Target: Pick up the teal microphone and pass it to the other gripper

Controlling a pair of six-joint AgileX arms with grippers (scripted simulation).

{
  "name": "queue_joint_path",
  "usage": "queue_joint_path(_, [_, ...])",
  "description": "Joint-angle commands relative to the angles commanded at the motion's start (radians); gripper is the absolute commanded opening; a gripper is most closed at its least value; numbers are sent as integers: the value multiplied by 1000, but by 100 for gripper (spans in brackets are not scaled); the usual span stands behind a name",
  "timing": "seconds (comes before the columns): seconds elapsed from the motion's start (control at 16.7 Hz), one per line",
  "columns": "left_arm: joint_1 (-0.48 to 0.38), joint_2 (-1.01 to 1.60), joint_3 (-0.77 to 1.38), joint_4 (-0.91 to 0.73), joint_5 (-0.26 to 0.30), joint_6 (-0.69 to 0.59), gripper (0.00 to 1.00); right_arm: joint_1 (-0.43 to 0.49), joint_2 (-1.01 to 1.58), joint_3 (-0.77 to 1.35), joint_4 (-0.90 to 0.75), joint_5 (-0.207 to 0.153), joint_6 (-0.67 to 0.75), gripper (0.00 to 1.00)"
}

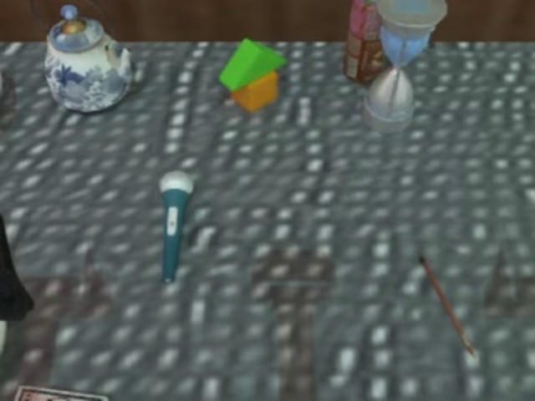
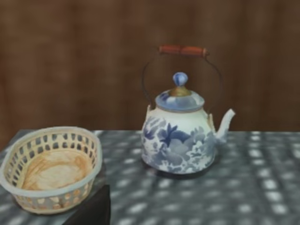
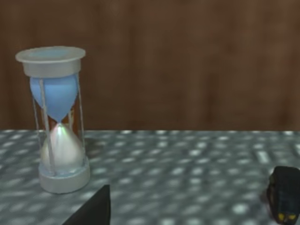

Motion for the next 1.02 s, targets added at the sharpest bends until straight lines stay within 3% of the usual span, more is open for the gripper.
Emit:
queue_joint_path(0.42, [-52, 157, 135, -87, 5, -40, 100, 0, 0, 0, 0, 0, 0, 100])
queue_joint_path(1.02, [-248, 1075, 761, -515, -23, -228, 100, 0, 0, 0, 0, 0, 0, 100])
